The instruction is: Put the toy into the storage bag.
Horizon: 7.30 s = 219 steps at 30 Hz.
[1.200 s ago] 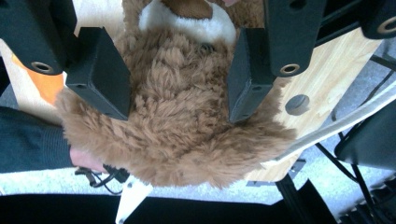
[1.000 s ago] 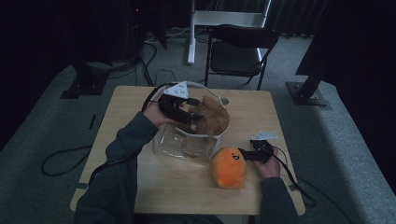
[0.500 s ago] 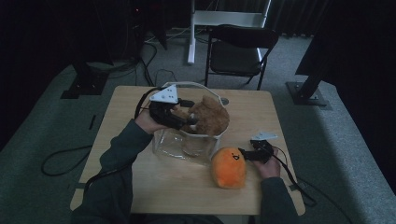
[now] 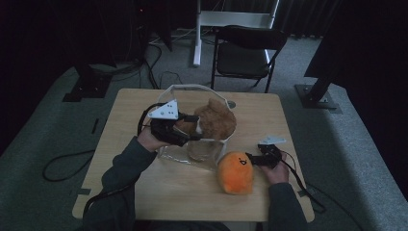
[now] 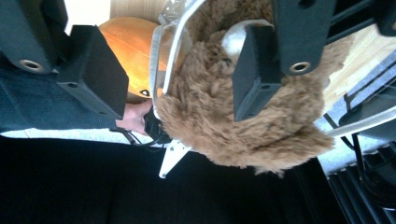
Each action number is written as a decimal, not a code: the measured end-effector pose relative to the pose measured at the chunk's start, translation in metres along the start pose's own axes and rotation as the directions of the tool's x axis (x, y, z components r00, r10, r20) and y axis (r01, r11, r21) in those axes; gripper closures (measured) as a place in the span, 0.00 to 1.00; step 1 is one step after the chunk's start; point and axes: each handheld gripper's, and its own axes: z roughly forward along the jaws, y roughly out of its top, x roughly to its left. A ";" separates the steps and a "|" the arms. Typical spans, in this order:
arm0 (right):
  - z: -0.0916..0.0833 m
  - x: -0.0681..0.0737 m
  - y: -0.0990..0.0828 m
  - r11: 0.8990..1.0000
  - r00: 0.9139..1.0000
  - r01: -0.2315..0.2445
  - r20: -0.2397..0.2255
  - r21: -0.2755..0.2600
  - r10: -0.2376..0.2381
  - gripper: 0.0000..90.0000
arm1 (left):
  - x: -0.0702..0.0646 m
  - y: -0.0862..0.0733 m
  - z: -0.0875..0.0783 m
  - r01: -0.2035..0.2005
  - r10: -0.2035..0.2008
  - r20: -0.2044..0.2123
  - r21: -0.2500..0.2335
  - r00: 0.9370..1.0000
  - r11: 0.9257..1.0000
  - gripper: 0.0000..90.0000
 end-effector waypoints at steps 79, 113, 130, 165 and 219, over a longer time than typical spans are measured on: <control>0.000 0.000 0.000 1.000 1.000 -0.004 -0.002 0.000 0.004 0.28 | -0.009 -0.042 0.144 0.123 -0.120 -0.036 0.105 0.992 0.987 0.86; 0.000 0.000 0.000 1.000 1.000 -0.002 -0.002 -0.001 0.002 0.28 | -0.042 -0.058 0.153 0.179 -0.195 0.074 0.181 0.978 0.967 0.42; 0.000 0.000 0.000 1.000 1.000 0.000 0.000 -0.002 0.000 0.28 | -0.044 -0.086 0.151 0.284 -0.304 0.074 0.204 0.950 0.937 0.27; 0.000 0.000 0.000 1.000 1.000 0.001 0.000 -0.001 -0.001 0.28 | -0.044 -0.097 0.151 0.323 -0.350 0.130 0.194 0.927 0.926 0.58; 0.000 0.000 0.000 1.000 1.000 0.001 0.000 -0.001 -0.001 0.28 | -0.031 -0.076 0.099 0.318 -0.326 0.145 0.074 0.934 0.945 0.69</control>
